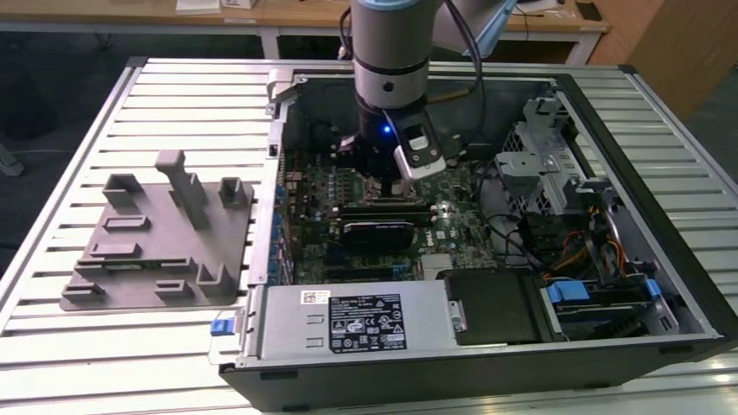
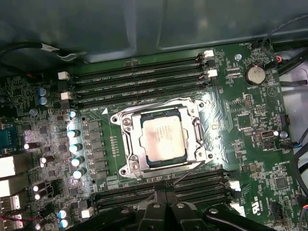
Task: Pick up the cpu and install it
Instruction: 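Install the second cpu locking lever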
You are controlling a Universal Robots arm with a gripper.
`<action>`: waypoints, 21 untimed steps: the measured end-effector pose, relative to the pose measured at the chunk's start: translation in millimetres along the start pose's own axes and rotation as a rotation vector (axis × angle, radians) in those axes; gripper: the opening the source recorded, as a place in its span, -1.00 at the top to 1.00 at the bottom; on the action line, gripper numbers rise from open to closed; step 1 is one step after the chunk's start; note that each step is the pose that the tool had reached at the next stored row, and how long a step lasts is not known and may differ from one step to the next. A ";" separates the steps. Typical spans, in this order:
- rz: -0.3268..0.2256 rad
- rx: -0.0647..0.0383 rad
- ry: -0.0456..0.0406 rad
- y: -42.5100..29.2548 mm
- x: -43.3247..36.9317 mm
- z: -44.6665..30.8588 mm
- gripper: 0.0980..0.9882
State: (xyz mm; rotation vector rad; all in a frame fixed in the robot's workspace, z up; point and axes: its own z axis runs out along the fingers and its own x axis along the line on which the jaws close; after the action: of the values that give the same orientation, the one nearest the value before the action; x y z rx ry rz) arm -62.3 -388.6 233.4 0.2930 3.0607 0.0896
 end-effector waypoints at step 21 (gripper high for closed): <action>0.007 -0.093 0.0182 -20.3 9.2 8.5 0.98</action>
State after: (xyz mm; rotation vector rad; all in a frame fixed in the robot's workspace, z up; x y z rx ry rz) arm -74.6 -406.3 223.0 0.2984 3.0618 0.2360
